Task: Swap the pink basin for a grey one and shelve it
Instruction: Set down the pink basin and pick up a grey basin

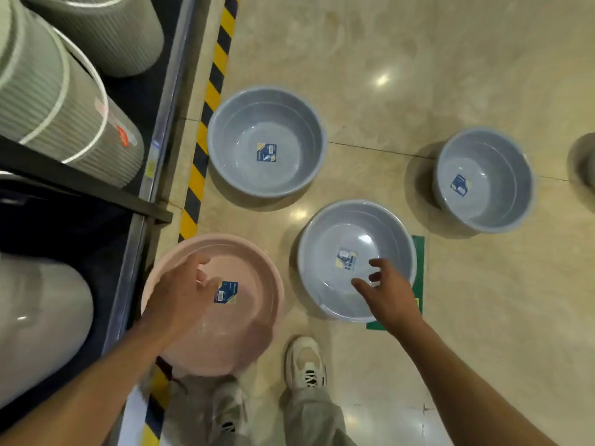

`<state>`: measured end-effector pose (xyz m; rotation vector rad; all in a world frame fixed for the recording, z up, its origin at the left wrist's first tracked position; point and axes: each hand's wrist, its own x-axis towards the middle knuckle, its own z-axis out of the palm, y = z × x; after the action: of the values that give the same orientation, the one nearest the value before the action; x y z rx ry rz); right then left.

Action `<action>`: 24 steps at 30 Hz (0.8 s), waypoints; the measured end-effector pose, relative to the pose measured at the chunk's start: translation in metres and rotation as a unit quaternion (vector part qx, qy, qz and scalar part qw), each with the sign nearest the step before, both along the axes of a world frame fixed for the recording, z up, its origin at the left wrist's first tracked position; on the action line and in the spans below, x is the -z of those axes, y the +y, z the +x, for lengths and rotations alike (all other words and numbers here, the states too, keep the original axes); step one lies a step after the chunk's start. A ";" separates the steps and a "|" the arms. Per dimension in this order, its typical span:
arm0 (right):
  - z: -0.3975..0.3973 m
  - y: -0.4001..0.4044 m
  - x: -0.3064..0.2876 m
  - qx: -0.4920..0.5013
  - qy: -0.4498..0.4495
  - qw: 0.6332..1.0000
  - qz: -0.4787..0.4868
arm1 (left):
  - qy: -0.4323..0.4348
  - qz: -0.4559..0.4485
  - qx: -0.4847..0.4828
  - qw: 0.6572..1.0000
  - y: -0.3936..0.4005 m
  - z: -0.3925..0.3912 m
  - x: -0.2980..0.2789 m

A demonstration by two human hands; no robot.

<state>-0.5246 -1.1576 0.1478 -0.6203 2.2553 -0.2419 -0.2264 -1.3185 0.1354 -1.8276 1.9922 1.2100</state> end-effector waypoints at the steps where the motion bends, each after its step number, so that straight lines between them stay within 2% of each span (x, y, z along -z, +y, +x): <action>1: -0.016 0.005 -0.006 0.008 0.008 1.000 -0.002 | 0.004 -0.004 0.014 1.000 -0.005 -0.018 -0.007; 6: -0.087 0.035 0.005 -0.035 0.044 0.997 0.054 | 0.021 0.014 0.041 0.999 -0.002 -0.110 0.000; 9: -0.126 0.052 0.033 -0.014 0.035 0.996 0.079 | 0.027 0.032 0.015 0.999 0.014 -0.151 0.034; 13: -0.167 0.075 0.075 -0.018 0.007 0.992 0.122 | -0.007 0.041 0.017 0.999 0.029 -0.188 0.087; 18: -0.198 0.075 0.127 -0.015 -0.017 0.990 0.142 | -0.064 0.024 -0.009 0.998 0.025 -0.210 0.145; 24: -0.215 0.078 0.177 -0.001 -0.034 0.986 0.160 | -0.096 0.044 0.049 0.993 0.014 -0.215 0.186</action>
<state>-0.7399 -1.0801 -0.0291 -0.4356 2.1655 0.1001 -0.4419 -1.3043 -0.0501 -1.7120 1.8689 1.0351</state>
